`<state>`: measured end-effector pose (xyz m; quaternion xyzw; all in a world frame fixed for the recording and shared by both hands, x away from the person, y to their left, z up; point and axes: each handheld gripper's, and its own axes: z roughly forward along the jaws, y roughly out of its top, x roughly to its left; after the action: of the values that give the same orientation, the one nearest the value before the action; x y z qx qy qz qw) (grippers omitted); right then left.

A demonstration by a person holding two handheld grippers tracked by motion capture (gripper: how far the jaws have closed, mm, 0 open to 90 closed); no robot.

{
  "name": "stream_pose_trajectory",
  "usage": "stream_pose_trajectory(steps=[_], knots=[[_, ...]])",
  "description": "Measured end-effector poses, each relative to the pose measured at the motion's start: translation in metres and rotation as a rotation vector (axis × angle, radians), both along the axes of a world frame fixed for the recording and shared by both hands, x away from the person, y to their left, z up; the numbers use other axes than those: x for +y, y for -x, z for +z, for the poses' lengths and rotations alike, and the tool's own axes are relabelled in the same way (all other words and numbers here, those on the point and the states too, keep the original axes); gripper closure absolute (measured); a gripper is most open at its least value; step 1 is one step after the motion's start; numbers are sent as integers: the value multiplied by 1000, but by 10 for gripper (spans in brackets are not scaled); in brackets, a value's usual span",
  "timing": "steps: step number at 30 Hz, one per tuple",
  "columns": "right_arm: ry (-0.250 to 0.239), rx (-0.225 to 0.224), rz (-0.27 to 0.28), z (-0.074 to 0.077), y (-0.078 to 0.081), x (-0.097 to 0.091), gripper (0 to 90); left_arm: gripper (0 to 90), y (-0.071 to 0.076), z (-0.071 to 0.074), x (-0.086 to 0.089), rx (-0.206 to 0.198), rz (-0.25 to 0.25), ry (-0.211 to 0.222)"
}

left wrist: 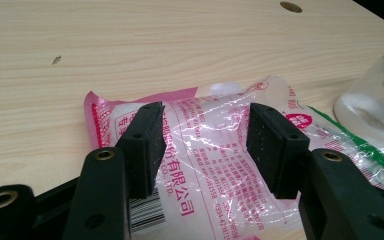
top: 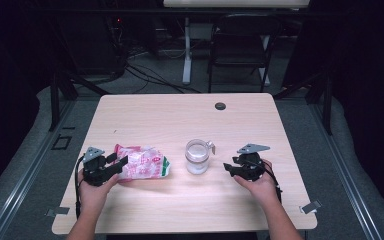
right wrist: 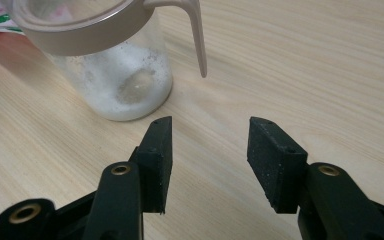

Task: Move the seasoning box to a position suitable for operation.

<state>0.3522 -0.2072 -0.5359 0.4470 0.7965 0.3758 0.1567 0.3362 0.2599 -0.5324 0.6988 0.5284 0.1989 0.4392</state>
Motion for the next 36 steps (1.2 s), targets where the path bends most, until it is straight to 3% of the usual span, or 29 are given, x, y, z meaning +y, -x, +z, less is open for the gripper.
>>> stream_pose_trajectory(steps=[2, 4, 10, 12, 16, 24, 30, 36], knots=[[2, -13, -10, -1, -2, -1, 580, 489, 1, 0, 1, -4, 10, 1], [-49, -10, -8, -1, -5, -2, 623, 493, 3, 2, 2, -1, 14, 2], [-93, -39, -31, -1, -12, -3, 650, 527, 13, 0, 8, 16, 19, -18], [-103, -36, -27, -2, -16, -1, 634, 528, 17, 0, 10, 5, 22, -31], [-86, -62, -1, -3, -24, 8, 643, 535, 26, 2, 17, -10, 42, -10], [-70, -42, 36, -14, -42, 24, 691, 566, 36, 1, 28, 5, 66, 25], [-59, 5, 40, -25, -58, 31, 666, 574, 45, -1, 30, 15, 75, 1], [-50, 8, 48, -28, -68, 42, 663, 577, 53, -2, 34, 10, 97, -9]])
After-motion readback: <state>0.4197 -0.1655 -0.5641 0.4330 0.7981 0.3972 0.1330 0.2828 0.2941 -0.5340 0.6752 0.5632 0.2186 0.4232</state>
